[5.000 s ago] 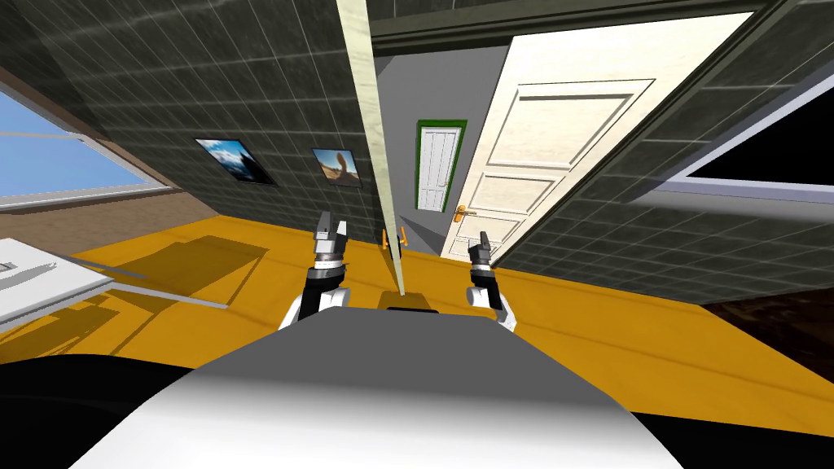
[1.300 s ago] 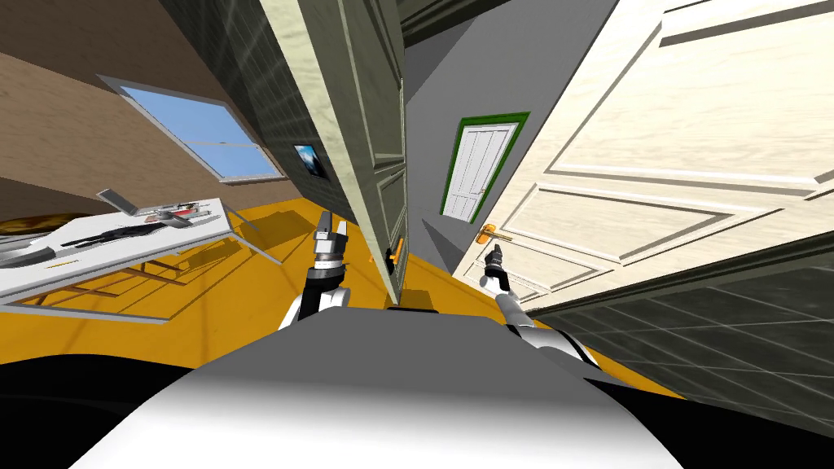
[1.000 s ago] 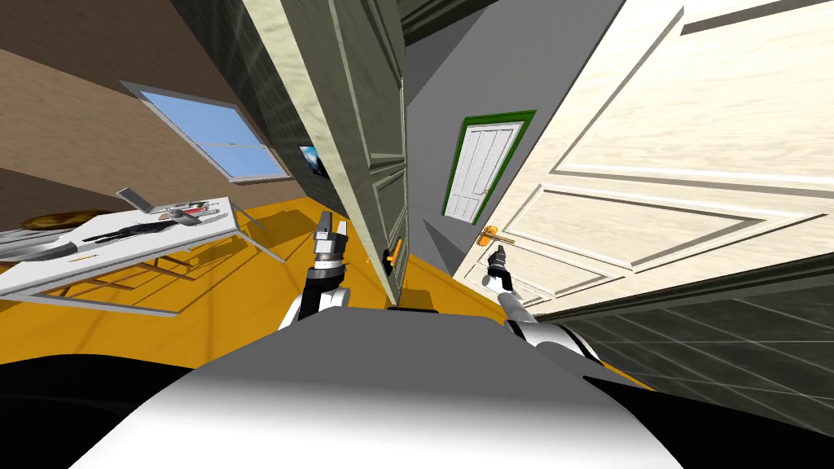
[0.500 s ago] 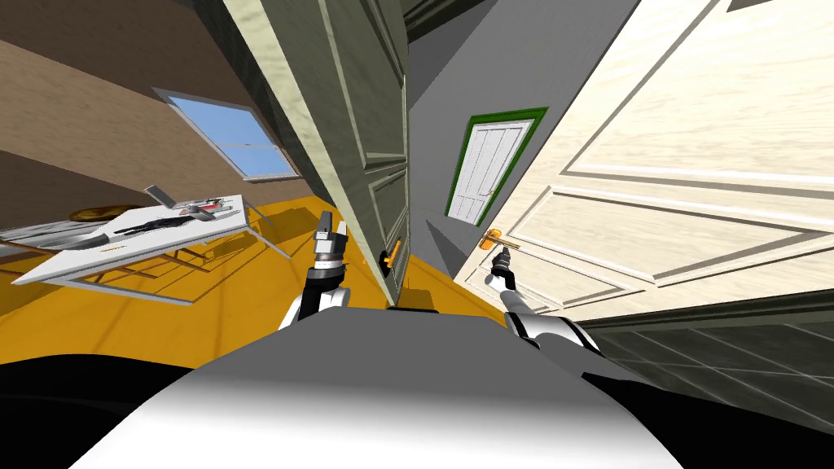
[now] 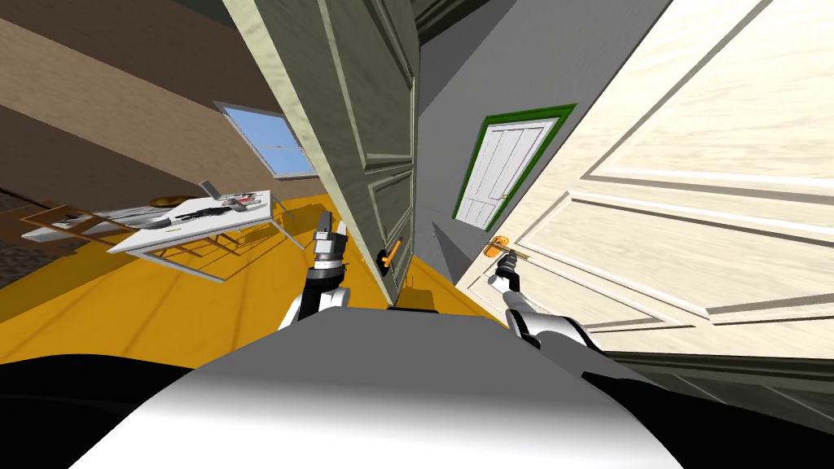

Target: Pull the door open

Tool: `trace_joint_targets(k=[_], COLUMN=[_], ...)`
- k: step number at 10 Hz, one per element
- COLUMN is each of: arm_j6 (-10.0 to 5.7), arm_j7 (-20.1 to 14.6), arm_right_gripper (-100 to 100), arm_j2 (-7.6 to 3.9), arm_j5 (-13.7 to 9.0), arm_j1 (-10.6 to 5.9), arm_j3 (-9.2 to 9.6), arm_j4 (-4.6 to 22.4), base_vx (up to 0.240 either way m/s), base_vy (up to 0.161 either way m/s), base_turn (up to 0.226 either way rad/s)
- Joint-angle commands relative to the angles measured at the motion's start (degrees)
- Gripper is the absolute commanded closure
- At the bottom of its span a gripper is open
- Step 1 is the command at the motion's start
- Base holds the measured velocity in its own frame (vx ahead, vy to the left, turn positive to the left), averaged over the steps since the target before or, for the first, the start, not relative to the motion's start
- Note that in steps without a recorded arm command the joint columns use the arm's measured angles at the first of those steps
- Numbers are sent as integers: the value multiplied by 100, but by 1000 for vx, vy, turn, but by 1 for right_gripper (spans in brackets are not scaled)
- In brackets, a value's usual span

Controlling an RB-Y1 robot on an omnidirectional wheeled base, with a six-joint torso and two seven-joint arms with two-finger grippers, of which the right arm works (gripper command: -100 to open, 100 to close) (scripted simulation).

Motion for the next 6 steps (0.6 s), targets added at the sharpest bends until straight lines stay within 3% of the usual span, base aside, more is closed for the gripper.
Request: trace_joint_targets(k=[1, 3, 6], arm_j6=[-47, -47, -143], arm_j7=[202, 202, 418], arm_right_gripper=[-100, -100, -100], arm_j2=[1, 1, -35], arm_j5=[-116, -116, -274], arm_j1=[-23, -23, -86], arm_j3=[-223, -223, -525], arm_j4=[110, 110, 354], base_vx=[60, 40, 39], base_vy=[-152, -93, -121], base_turn=[393, 34, 215])
